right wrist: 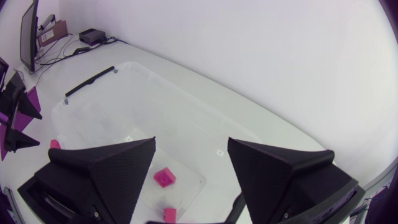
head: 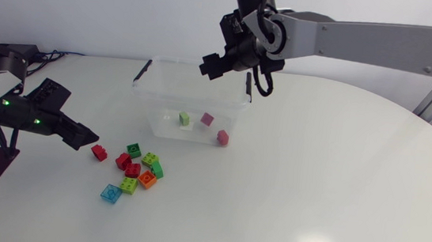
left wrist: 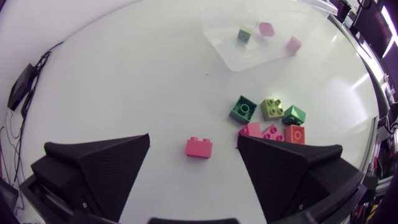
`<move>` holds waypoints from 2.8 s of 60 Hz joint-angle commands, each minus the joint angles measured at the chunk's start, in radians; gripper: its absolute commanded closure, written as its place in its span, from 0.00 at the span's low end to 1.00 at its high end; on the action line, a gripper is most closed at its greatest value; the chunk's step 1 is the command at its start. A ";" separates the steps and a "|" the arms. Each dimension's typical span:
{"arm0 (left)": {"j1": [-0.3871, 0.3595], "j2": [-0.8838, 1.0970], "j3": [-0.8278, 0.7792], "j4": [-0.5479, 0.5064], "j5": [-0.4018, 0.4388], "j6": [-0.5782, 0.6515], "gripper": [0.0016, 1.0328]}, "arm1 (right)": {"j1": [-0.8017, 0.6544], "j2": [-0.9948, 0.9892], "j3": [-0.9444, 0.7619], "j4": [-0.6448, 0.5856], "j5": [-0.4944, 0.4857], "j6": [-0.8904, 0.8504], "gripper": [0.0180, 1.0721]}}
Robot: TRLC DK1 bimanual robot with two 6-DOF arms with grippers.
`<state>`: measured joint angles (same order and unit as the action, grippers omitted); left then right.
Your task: Pick up the duplo bricks and place them in the container
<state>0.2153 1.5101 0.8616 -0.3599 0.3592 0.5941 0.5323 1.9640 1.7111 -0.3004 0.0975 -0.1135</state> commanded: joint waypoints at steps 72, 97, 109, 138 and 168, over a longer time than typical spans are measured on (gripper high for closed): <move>-0.182 0.346 0.269 -0.300 -0.341 0.116 0.34 | -0.207 -1.439 -1.371 0.494 0.403 -0.052 0.05; -0.208 0.387 0.289 -0.306 -0.348 0.133 0.64 | -0.230 -1.798 -1.538 0.362 0.403 -0.045 0.05; -0.215 0.348 0.287 -0.303 -0.342 0.113 0.67 | -0.264 -1.946 -1.596 0.313 0.403 -0.046 0.05; -0.277 -0.059 0.346 -0.275 -0.164 -0.083 0.68 | -0.331 -1.970 -1.703 0.360 0.386 -0.058 0.05; -0.424 0.145 0.547 -0.042 -0.043 -0.312 0.68 | -0.328 -1.972 -1.716 0.373 0.375 -0.071 0.05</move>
<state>-0.1829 1.5887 1.3659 -0.4255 0.3077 0.3229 0.2008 0.0006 0.0219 0.0803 0.4725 -0.1841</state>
